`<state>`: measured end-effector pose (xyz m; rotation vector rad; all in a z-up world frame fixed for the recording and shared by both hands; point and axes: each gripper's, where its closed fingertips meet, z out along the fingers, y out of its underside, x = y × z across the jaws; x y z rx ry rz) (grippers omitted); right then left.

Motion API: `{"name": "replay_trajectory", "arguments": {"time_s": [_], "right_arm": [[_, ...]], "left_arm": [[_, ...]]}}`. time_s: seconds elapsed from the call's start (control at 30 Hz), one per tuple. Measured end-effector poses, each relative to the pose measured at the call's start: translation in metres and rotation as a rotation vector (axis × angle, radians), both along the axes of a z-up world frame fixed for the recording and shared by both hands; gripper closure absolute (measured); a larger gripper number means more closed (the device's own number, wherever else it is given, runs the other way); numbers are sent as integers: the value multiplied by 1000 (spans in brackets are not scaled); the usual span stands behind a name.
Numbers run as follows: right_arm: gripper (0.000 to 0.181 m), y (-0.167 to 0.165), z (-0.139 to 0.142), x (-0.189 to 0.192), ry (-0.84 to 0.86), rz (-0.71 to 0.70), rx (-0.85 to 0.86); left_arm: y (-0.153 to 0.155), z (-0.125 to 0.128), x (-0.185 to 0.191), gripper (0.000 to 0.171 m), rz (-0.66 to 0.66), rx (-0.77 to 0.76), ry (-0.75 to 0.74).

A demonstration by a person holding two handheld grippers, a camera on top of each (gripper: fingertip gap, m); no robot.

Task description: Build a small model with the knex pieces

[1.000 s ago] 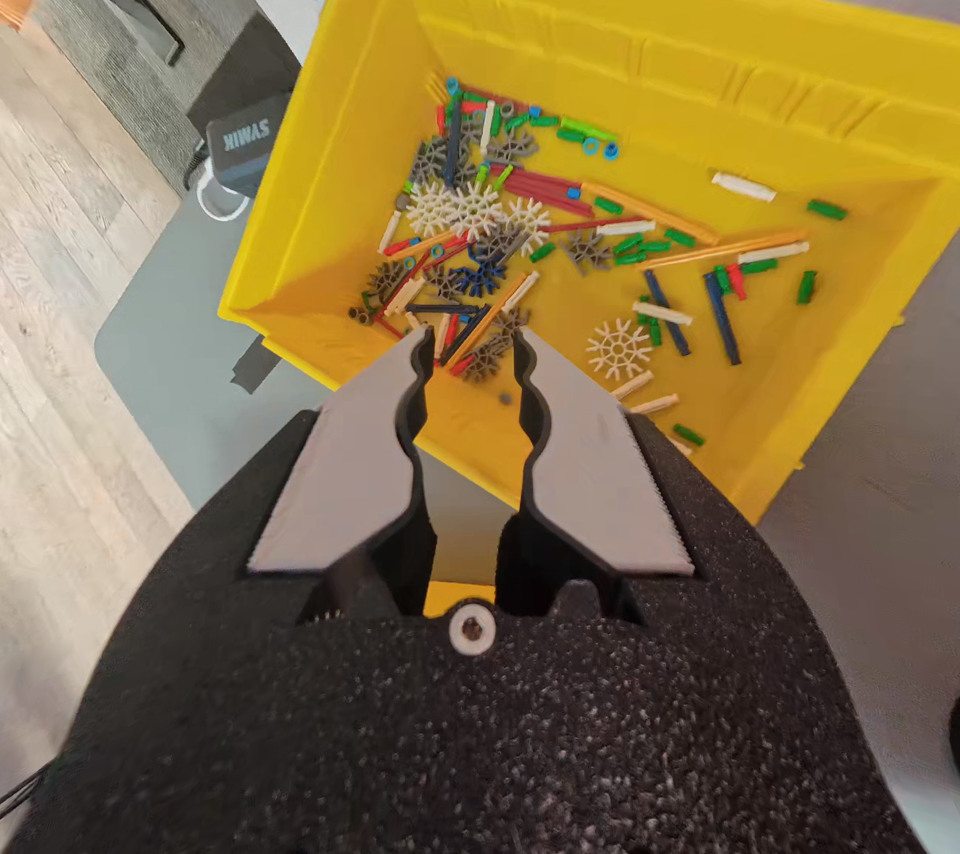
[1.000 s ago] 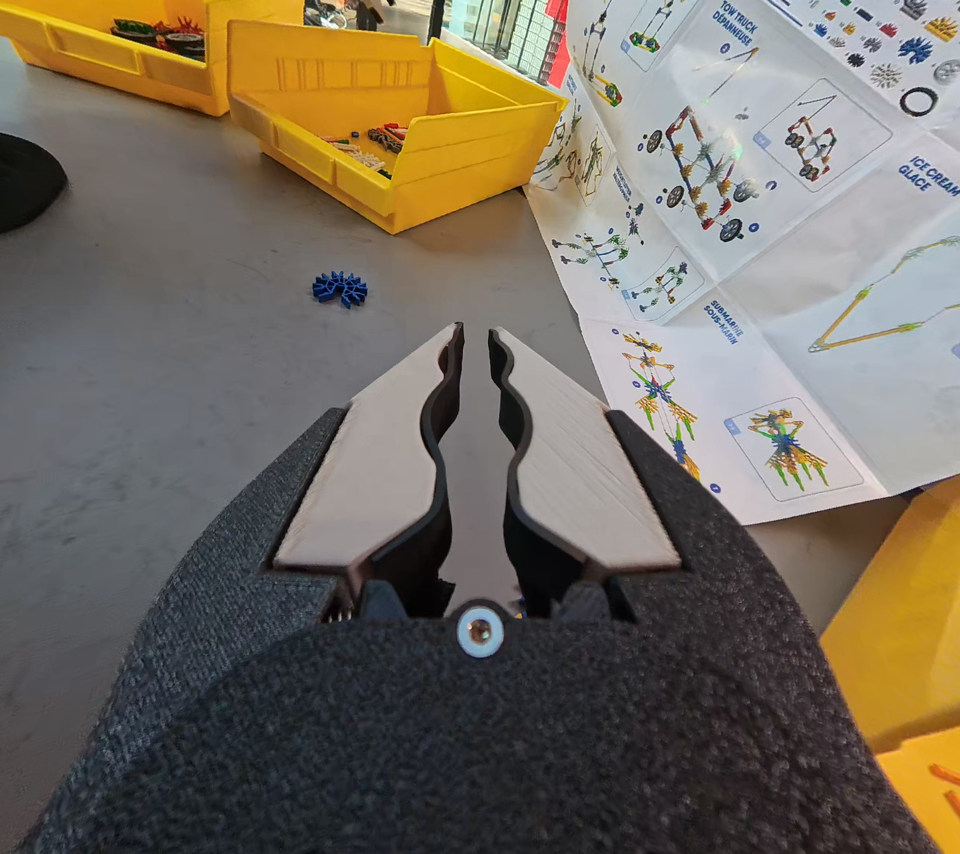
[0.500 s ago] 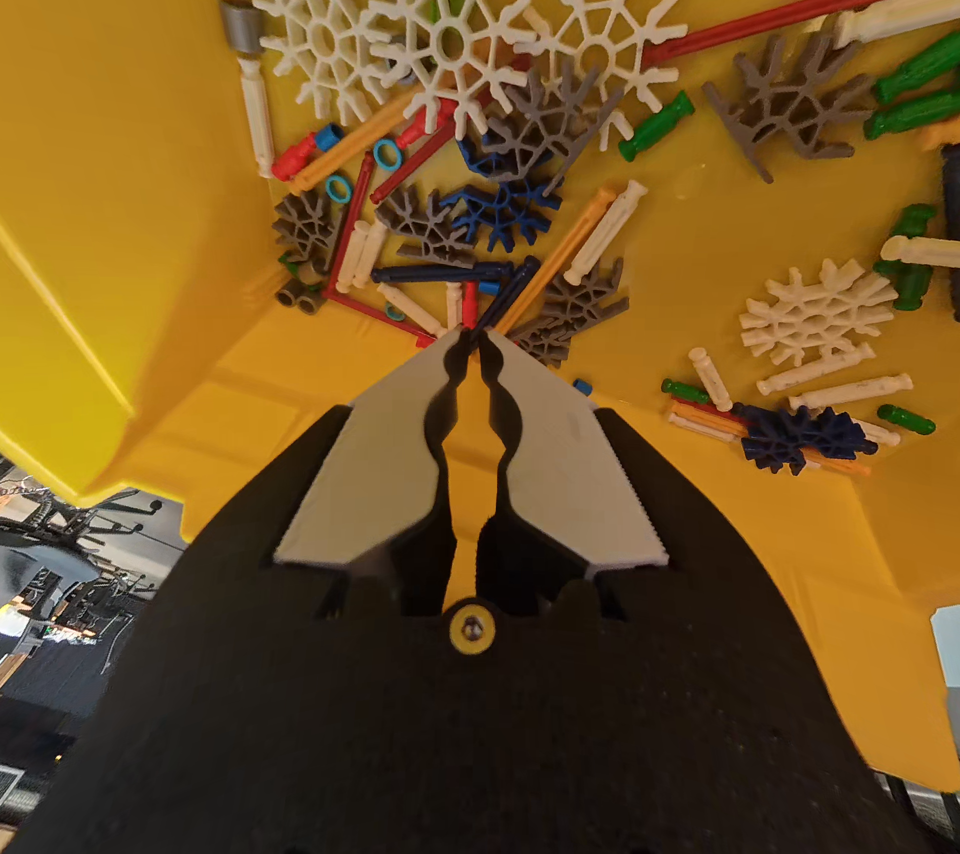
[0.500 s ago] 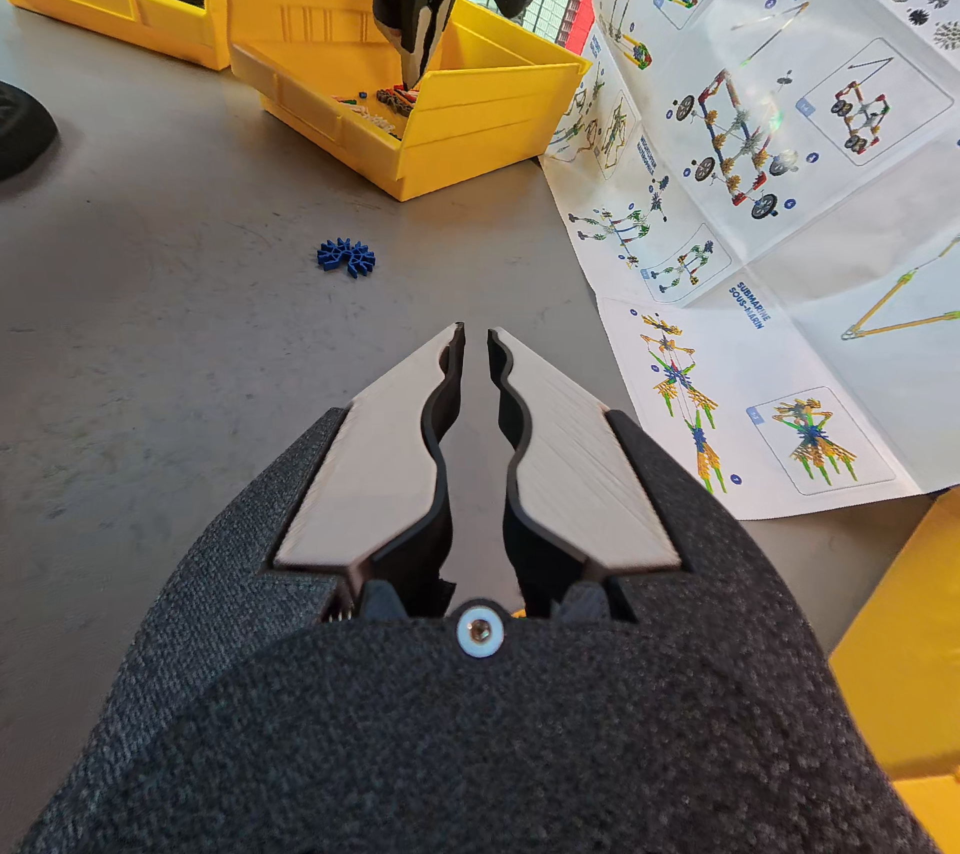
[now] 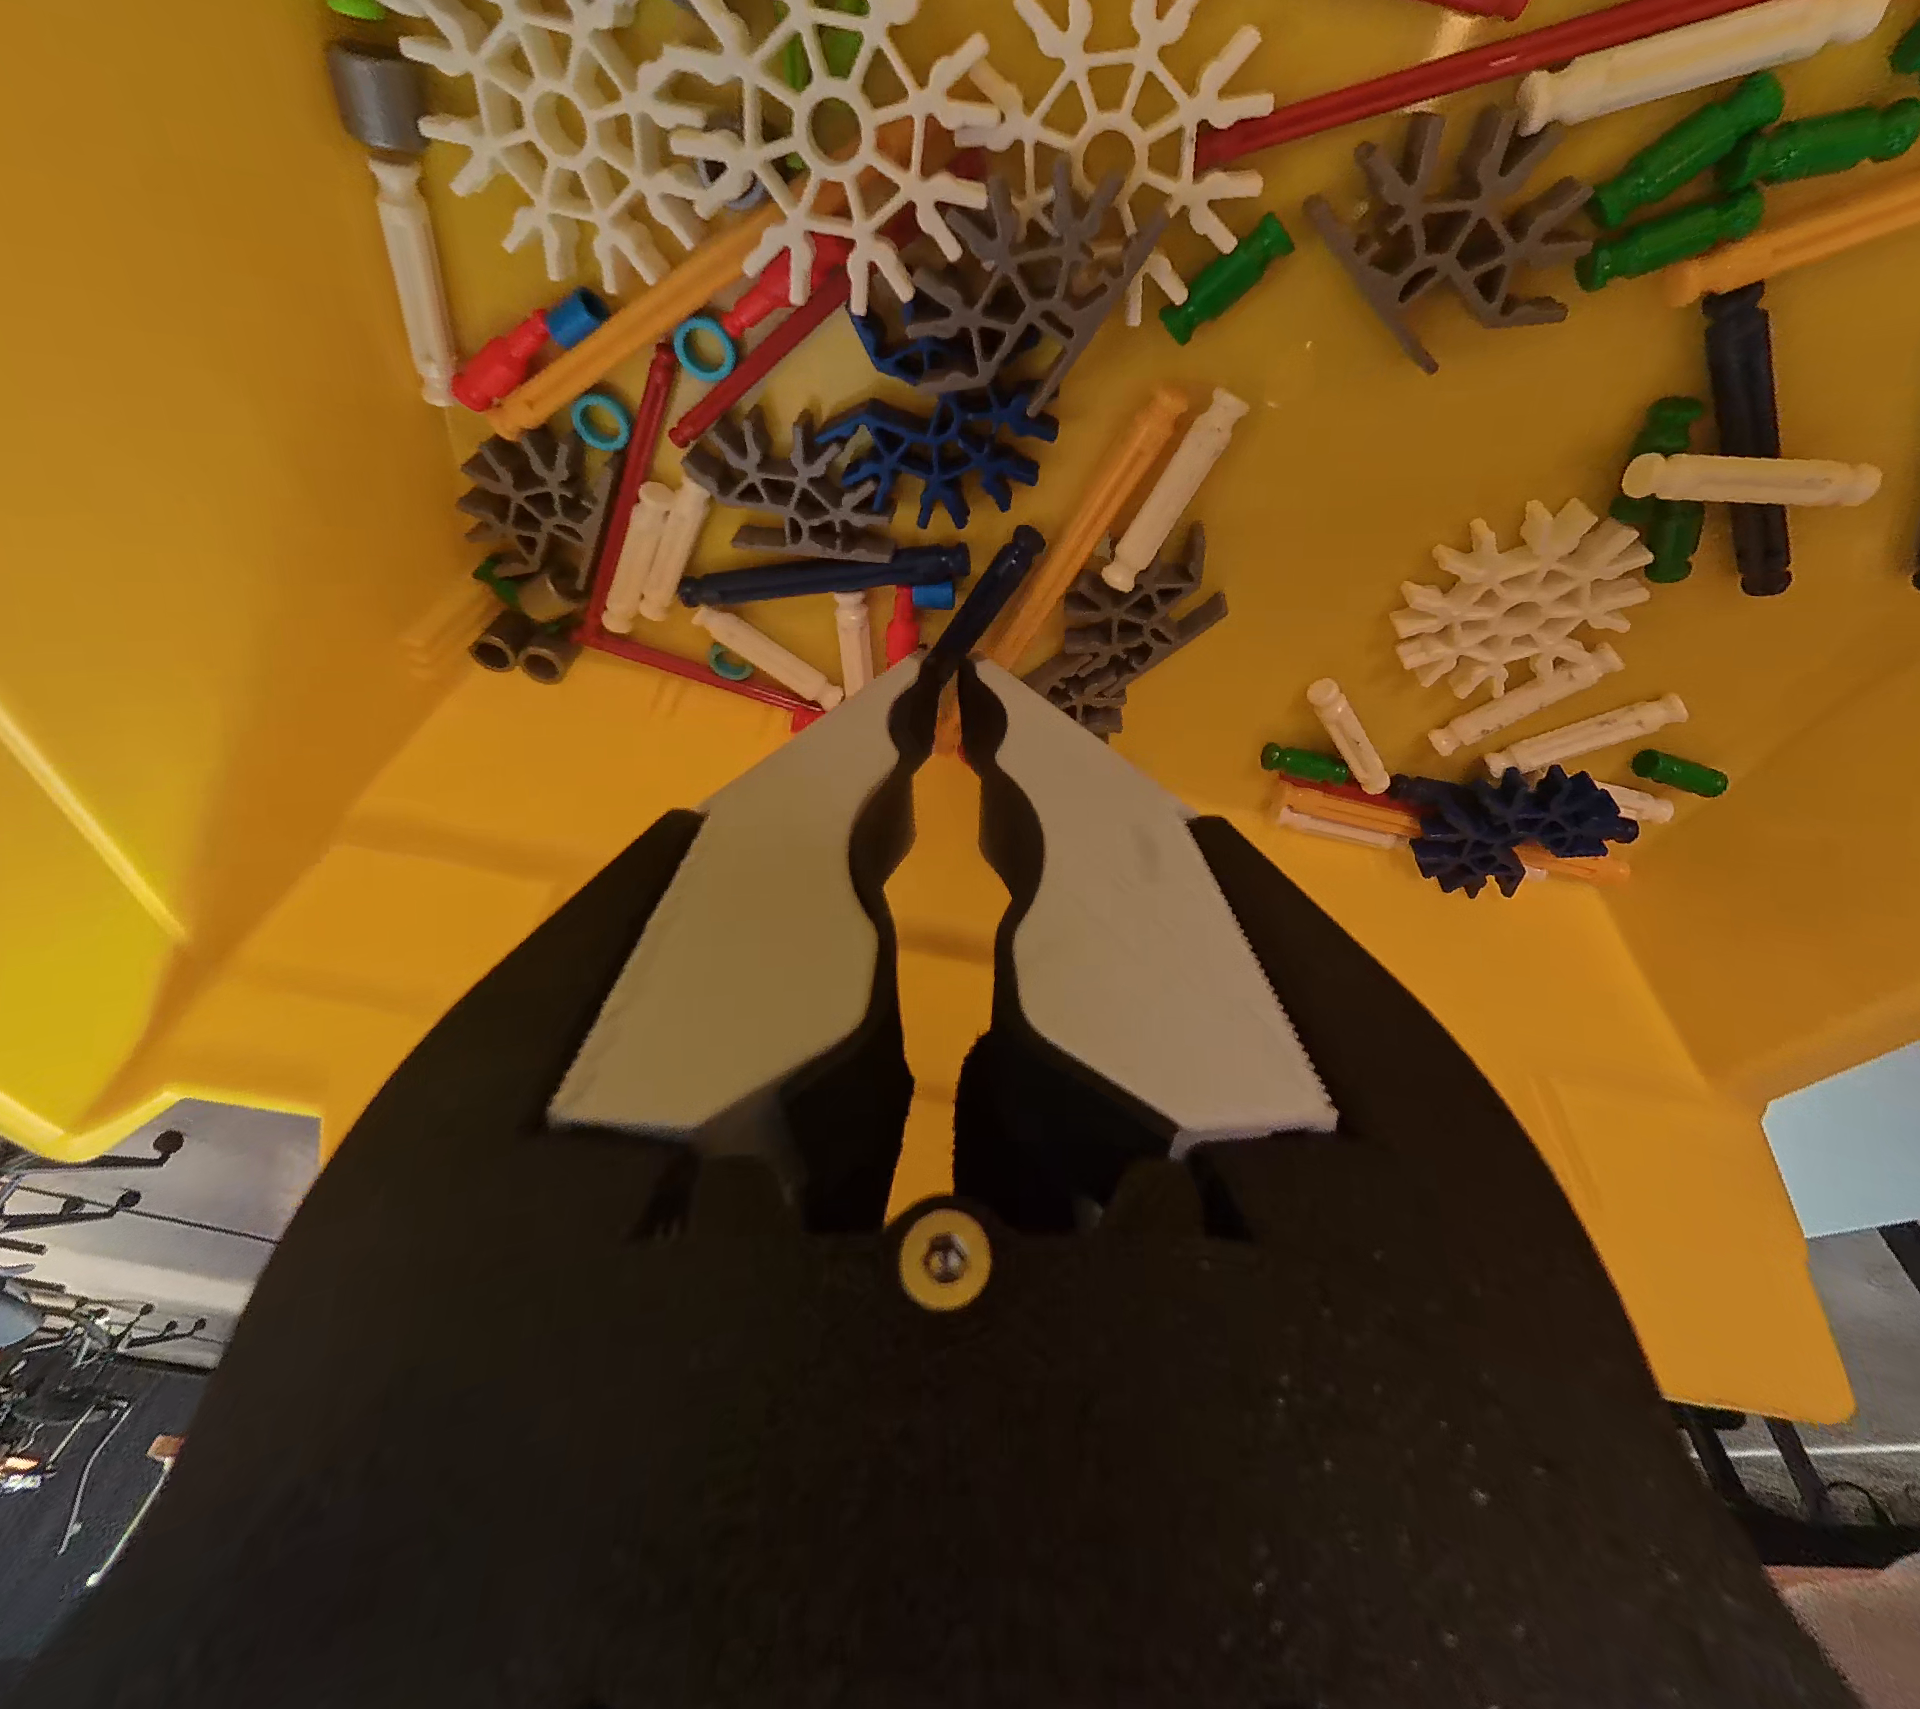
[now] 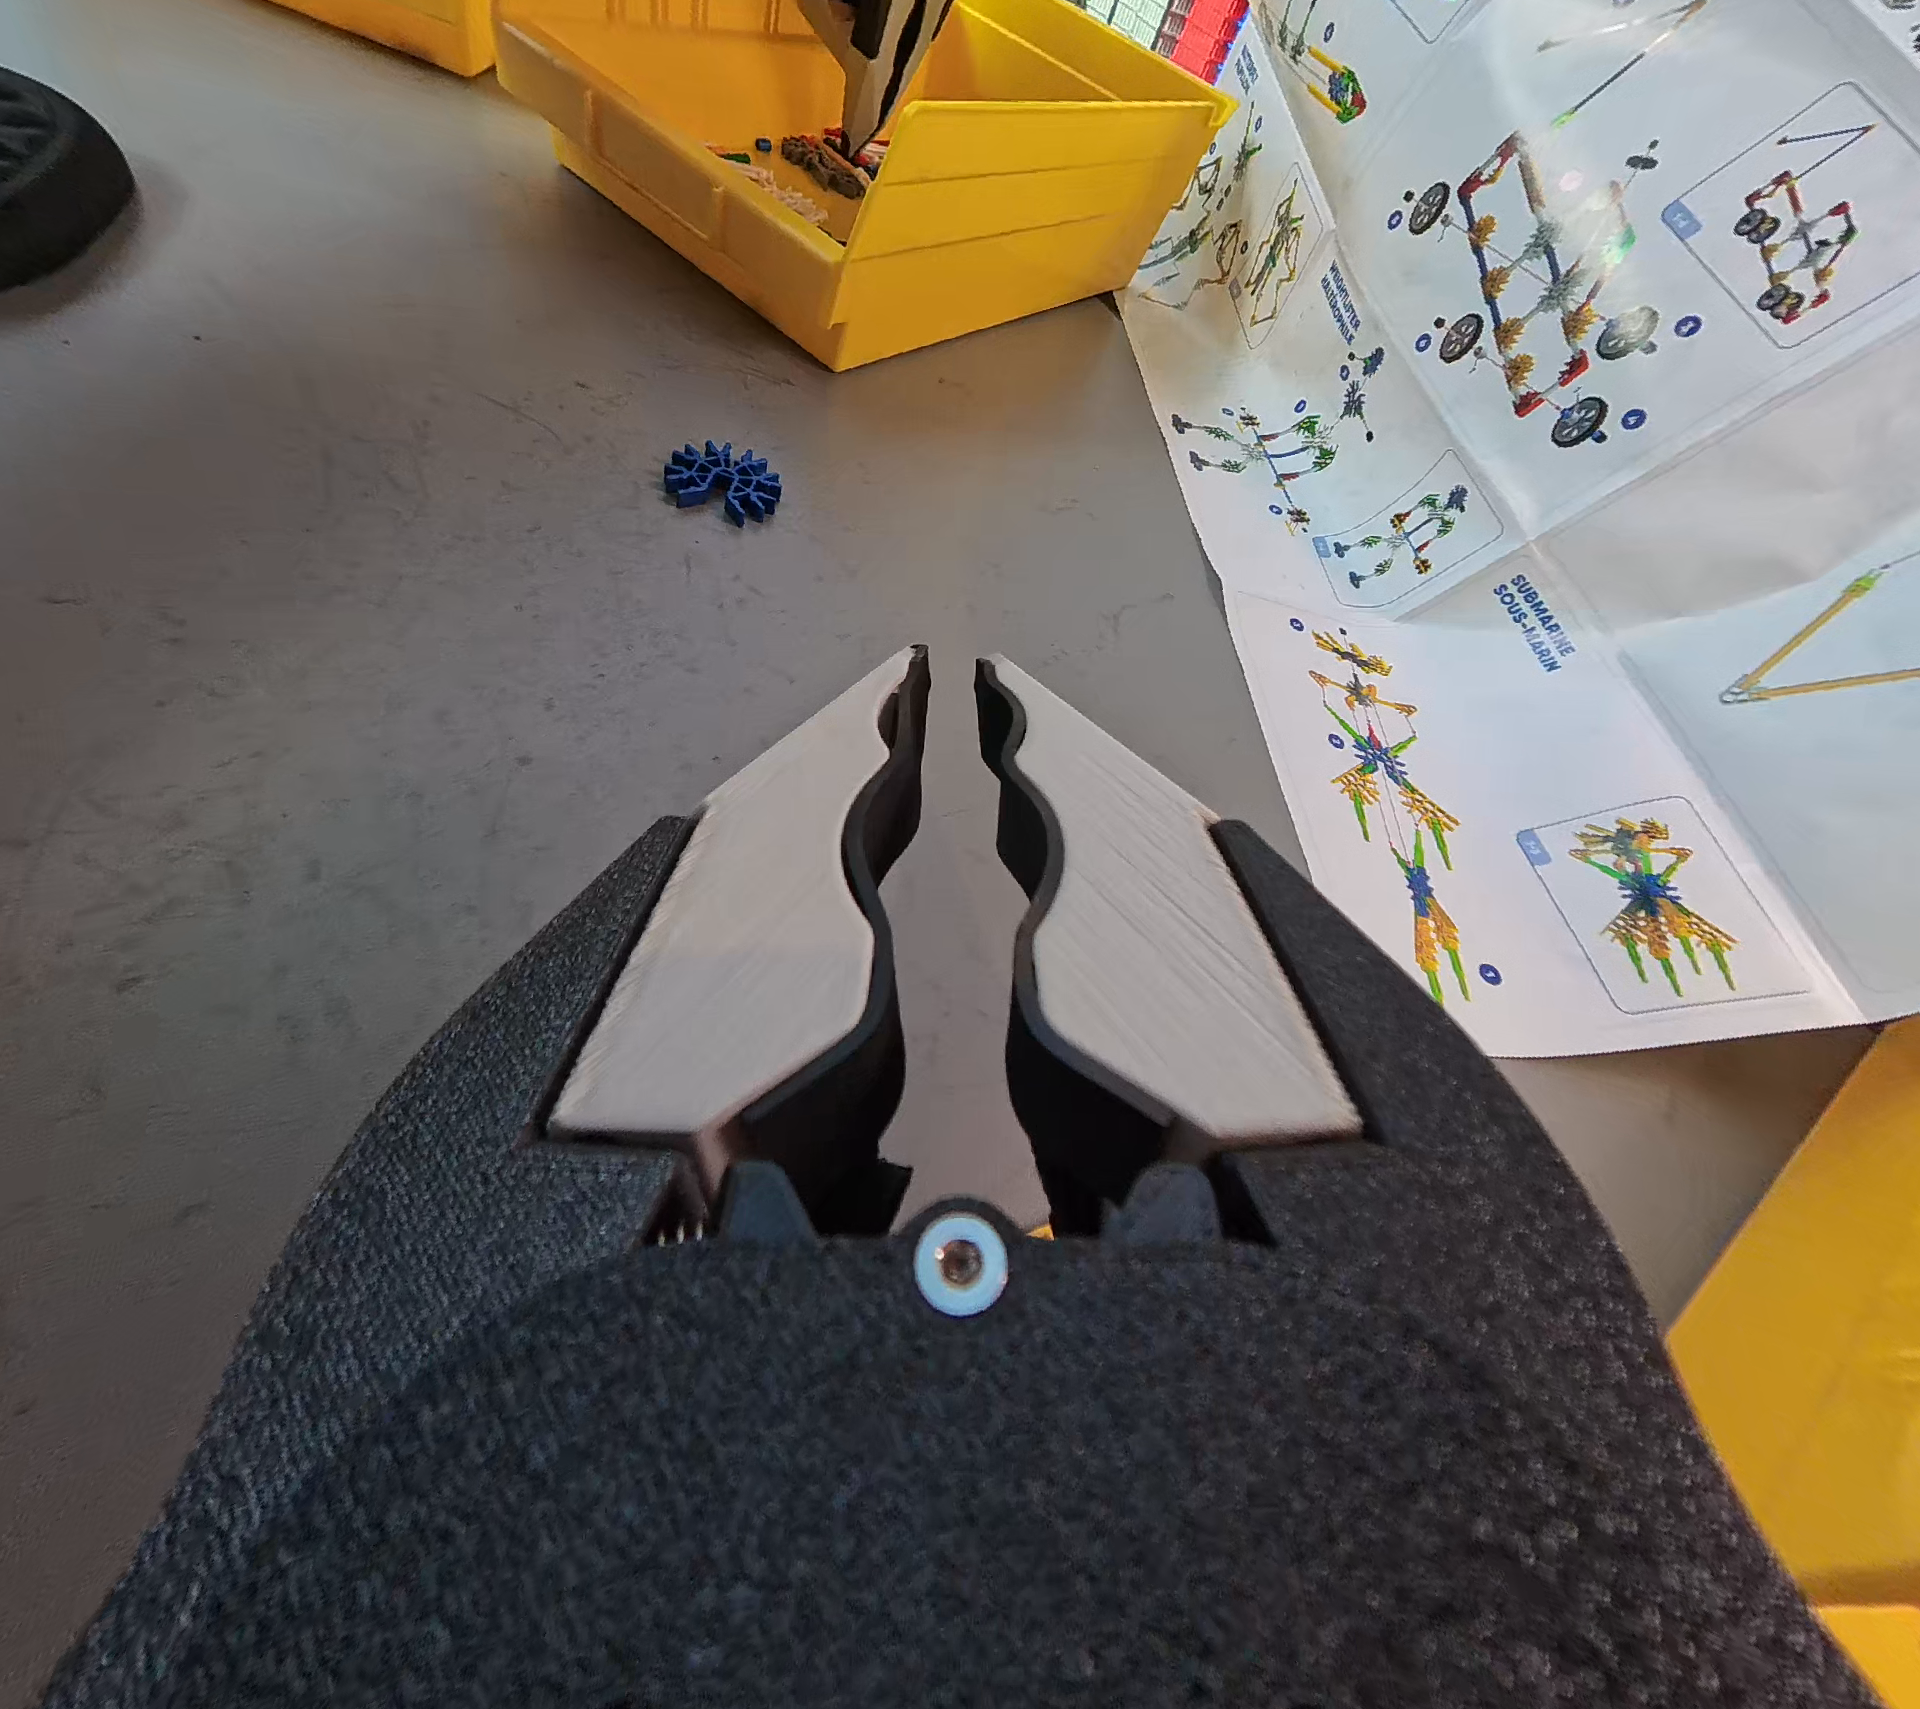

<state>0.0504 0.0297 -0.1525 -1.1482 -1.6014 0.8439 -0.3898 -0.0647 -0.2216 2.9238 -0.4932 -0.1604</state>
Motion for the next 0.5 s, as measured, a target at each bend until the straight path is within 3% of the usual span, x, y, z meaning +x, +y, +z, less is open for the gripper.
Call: {"name": "replay_trajectory", "arguments": {"time_s": [0.5], "right_arm": [[174,-1,-2,0,-9,6,0]], "left_arm": [[5,-6,-7,165,-7,-10,19]]}}
